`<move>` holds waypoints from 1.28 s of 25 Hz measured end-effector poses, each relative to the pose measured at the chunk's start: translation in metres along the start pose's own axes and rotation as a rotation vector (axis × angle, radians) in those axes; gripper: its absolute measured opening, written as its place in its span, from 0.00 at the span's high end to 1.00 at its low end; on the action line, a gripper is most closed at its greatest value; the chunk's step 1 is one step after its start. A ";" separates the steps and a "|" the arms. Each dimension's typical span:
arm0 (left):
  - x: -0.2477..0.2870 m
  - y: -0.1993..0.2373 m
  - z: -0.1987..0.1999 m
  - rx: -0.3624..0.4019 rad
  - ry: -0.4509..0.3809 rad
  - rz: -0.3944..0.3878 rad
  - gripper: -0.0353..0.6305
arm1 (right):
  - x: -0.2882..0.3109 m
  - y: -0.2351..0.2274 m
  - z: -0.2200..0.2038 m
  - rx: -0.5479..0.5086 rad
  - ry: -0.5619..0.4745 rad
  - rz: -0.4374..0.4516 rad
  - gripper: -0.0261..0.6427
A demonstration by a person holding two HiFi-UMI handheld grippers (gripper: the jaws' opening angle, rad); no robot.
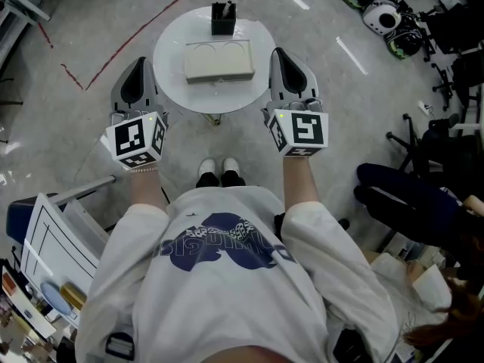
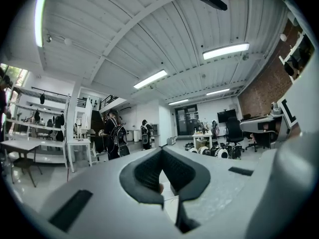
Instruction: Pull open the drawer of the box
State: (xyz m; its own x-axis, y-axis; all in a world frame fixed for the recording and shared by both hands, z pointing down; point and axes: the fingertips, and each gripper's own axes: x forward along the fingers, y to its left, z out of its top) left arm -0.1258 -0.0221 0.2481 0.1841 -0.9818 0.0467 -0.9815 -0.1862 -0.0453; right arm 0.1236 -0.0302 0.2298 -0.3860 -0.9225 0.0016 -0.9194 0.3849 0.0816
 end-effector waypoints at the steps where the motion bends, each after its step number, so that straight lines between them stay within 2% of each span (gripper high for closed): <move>1: -0.001 0.001 -0.001 -0.026 0.005 -0.004 0.94 | -0.001 -0.003 -0.001 0.054 -0.003 0.005 0.97; 5: -0.005 0.020 0.001 -0.143 0.025 -0.017 0.94 | -0.013 -0.034 0.001 0.309 -0.061 -0.010 0.97; 8: -0.013 0.043 0.011 -0.191 0.034 -0.001 0.94 | -0.026 -0.066 0.005 0.427 -0.103 -0.052 0.97; 10: -0.020 0.059 0.017 -0.224 0.025 0.036 0.94 | -0.034 -0.084 0.006 0.458 -0.113 -0.085 0.85; 13: -0.028 0.078 0.017 -0.241 0.022 0.101 0.92 | -0.045 -0.102 0.008 0.450 -0.122 -0.128 0.79; 15: -0.029 0.082 0.008 -0.248 0.049 0.118 0.81 | -0.049 -0.108 0.008 0.436 -0.118 -0.137 0.76; 18: -0.030 0.079 -0.007 -0.266 0.096 0.126 0.76 | -0.048 -0.111 0.005 0.417 -0.100 -0.132 0.73; 26: -0.028 0.054 -0.044 -0.288 0.191 0.138 0.76 | -0.031 -0.107 -0.009 0.399 -0.051 -0.061 0.73; 32: -0.026 0.043 -0.058 -0.302 0.217 0.169 0.76 | -0.011 -0.104 -0.020 0.397 -0.026 0.003 0.73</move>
State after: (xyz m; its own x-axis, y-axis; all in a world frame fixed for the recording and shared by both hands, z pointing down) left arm -0.1757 -0.0028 0.3034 0.0349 -0.9610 0.2742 -0.9744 0.0282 0.2230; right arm 0.2250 -0.0606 0.2417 -0.3859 -0.9222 -0.0240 -0.8740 0.3738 -0.3104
